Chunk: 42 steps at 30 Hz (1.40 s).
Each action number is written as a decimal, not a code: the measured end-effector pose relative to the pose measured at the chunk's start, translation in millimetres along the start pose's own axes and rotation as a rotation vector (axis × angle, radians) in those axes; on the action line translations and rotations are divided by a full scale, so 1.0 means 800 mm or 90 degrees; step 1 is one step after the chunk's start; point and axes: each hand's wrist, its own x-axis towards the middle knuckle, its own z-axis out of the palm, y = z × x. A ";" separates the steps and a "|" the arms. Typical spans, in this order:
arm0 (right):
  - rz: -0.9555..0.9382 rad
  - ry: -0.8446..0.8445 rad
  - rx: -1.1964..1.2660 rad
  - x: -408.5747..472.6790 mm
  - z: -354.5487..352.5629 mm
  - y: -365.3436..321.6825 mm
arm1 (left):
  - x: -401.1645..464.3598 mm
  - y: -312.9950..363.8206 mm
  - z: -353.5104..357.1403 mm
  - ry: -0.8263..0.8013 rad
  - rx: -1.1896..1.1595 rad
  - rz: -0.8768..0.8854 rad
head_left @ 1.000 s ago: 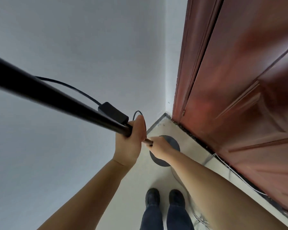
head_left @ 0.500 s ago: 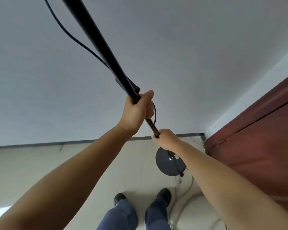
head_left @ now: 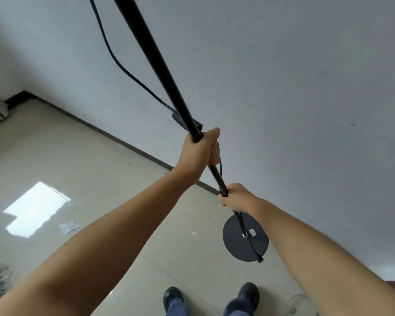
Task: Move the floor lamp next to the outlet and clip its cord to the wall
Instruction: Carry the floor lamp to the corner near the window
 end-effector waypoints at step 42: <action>-0.427 -0.387 -0.471 0.496 0.549 -1.059 | 0.158 0.407 -1.080 0.599 0.003 0.167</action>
